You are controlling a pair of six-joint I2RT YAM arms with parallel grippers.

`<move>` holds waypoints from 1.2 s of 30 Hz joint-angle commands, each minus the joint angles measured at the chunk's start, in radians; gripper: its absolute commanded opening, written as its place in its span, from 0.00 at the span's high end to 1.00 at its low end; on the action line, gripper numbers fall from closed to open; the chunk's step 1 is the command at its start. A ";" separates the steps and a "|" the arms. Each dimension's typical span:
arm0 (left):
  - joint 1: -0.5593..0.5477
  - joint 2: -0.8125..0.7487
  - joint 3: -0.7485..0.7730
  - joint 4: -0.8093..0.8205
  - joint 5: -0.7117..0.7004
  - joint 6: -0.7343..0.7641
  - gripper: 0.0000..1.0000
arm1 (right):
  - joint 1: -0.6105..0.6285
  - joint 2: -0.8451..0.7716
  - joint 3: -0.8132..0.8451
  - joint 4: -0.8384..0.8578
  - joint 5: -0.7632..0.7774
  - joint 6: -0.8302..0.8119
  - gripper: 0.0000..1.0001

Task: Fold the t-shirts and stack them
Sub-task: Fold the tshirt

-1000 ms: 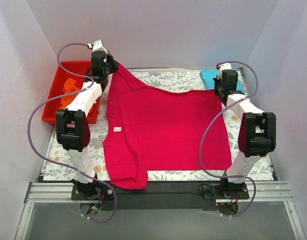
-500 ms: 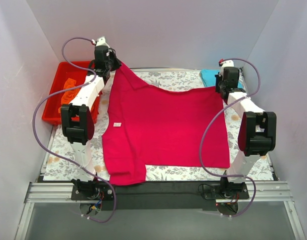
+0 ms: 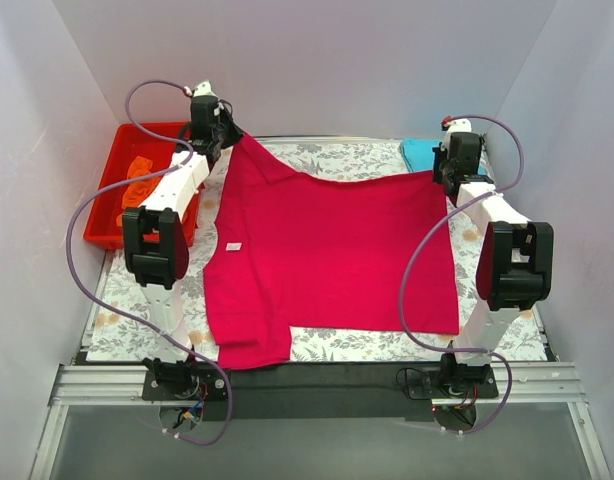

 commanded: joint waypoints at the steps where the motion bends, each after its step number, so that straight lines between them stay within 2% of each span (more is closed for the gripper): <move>1: 0.005 -0.001 0.133 -0.029 -0.013 0.025 1.00 | -0.010 -0.007 0.002 0.017 -0.026 0.030 0.99; 7: 0.010 0.044 0.214 -0.038 0.002 0.017 1.00 | -0.040 -0.003 0.020 0.015 -0.034 0.035 0.99; 13: 0.010 0.026 0.165 -0.037 0.012 0.001 1.00 | -0.042 0.020 0.034 0.014 -0.034 0.035 0.99; 17: 0.010 -0.035 0.053 -0.038 0.042 -0.039 1.00 | -0.042 0.013 0.014 0.009 -0.042 0.039 0.99; 27: 0.010 -0.232 -0.181 -0.051 -0.005 -0.145 1.00 | -0.043 -0.082 -0.047 -0.021 -0.037 0.047 0.99; 36: 0.010 -0.482 -0.438 -0.069 -0.027 -0.248 1.00 | -0.048 -0.167 -0.125 -0.047 -0.020 0.084 0.99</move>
